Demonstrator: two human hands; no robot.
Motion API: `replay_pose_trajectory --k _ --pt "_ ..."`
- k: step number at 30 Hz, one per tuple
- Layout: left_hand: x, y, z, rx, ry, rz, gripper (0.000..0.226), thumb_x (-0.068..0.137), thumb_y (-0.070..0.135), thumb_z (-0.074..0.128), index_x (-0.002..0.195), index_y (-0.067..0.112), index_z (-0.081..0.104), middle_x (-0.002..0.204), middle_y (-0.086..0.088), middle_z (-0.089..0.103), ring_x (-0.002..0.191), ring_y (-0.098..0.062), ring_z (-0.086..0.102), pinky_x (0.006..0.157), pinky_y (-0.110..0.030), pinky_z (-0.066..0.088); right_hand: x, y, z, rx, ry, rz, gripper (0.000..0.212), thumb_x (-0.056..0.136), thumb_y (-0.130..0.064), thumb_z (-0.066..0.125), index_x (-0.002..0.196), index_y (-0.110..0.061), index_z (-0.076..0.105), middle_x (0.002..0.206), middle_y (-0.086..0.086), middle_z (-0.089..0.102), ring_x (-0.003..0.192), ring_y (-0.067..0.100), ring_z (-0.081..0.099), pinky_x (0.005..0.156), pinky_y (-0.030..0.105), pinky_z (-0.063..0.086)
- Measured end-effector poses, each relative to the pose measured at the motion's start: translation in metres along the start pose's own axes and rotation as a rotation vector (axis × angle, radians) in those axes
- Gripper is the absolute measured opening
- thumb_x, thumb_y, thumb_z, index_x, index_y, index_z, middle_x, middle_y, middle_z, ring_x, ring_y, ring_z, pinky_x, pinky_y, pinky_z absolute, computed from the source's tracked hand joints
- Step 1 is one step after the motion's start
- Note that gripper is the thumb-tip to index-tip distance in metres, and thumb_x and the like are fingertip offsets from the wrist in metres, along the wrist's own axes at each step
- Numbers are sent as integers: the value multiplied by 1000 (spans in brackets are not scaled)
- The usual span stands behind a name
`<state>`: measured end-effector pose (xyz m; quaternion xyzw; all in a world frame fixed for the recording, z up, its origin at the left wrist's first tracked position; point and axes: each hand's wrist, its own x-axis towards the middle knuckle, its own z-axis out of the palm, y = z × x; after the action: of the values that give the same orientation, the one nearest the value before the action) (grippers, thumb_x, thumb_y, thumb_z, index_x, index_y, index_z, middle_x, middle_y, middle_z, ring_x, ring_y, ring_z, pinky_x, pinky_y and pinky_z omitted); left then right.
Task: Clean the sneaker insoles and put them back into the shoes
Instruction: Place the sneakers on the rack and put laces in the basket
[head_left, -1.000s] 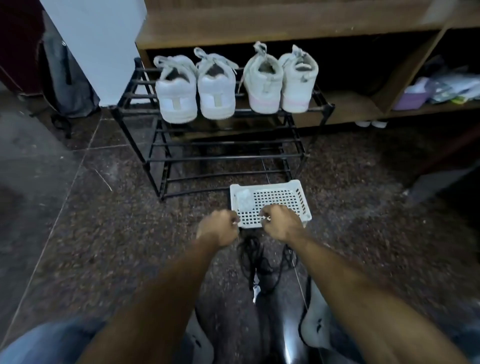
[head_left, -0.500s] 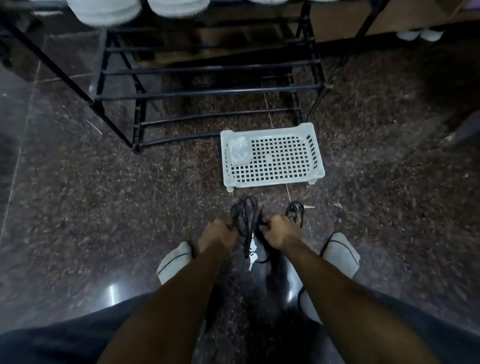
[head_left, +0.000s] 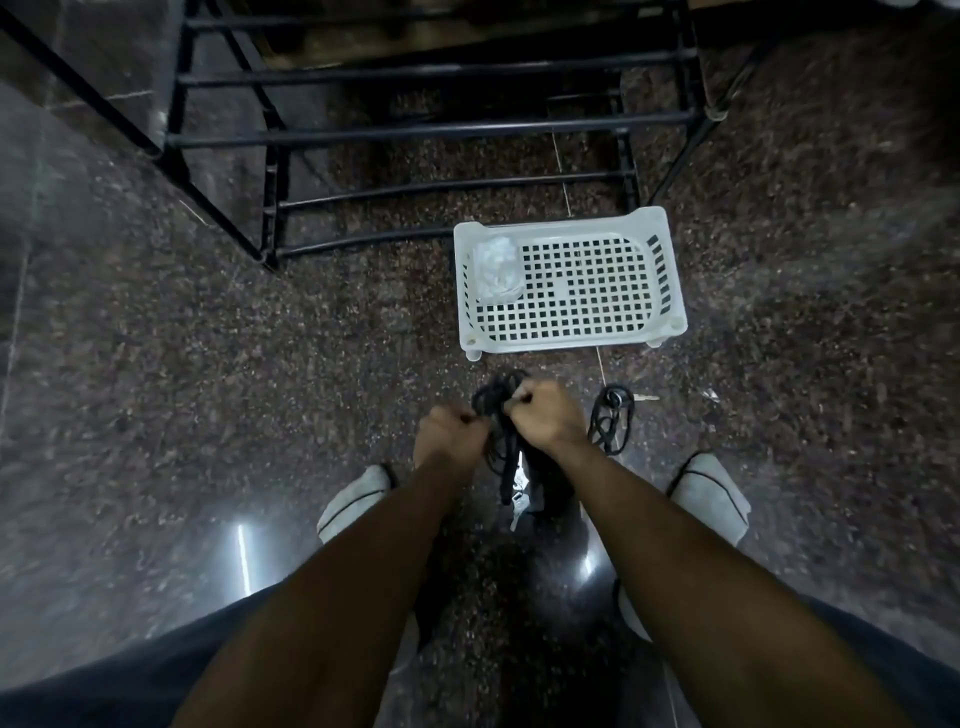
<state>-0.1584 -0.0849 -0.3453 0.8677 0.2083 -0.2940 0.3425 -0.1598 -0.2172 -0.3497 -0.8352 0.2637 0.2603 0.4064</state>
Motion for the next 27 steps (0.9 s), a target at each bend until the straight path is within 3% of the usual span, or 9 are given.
replay_pose_trajectory --k 4,8,10,12,14,21,23,25,27 --pt "-11 11 -29 -428 59 -42 8 85 13 70 80 13 64 85 -15 73 79 -30 72 74 -49 60 -32 -7 -33 589 -27 29 20 82 -1 55 65 -11 56 66 8 66 48 17 46 41 21 32" --pt "-40 32 -47 -421 39 77 16 85 6 69 85 19 59 81 -7 68 71 -30 70 71 -52 59 -71 -36 -68 730 -65 -113 29 77 6 50 55 -13 53 78 11 72 44 13 44 41 20 26" --pt "-57 45 -55 -407 59 145 9 88 6 63 92 14 63 76 -3 66 59 -20 66 63 -39 61 -90 -54 -83 793 -45 -172 29 76 9 47 55 -12 50 79 12 71 44 13 42 41 21 24" --pt "-72 53 -64 -354 109 208 11 90 8 57 93 10 67 64 2 61 50 -10 56 44 -17 50 -107 -68 -96 865 -21 -216 28 75 9 44 56 -12 46 76 14 69 42 15 40 39 20 22" --pt "-87 60 -73 -319 123 235 17 90 10 55 85 10 71 59 1 59 50 -11 52 39 -16 40 -120 -78 -107 902 16 -227 24 76 6 45 61 -13 47 68 15 67 38 16 36 37 20 21" --pt "-111 59 -110 -24 15 117 19 88 25 65 87 6 67 79 -9 67 66 -19 59 63 -28 50 -174 -113 -153 317 61 -406 14 84 4 53 87 -8 60 57 5 57 33 3 40 34 17 29" --pt "-122 68 -118 -54 23 224 18 83 18 71 98 12 64 99 -9 68 77 -18 62 73 -30 54 -191 -128 -171 167 17 -537 12 87 5 54 90 -3 62 60 1 55 35 -3 43 36 13 32" --pt "-137 85 -124 -216 11 466 51 75 5 77 122 12 58 116 -8 65 93 -18 63 86 -32 53 -206 -142 -185 18 -28 -626 14 85 8 54 90 -1 64 61 2 55 37 -2 44 37 14 33" --pt "-160 106 -127 -388 -49 666 48 78 -3 73 123 8 58 112 -7 65 97 -16 63 89 -27 52 -220 -154 -197 -100 -85 -665 17 82 9 54 92 -1 65 61 7 54 40 8 41 36 19 30"
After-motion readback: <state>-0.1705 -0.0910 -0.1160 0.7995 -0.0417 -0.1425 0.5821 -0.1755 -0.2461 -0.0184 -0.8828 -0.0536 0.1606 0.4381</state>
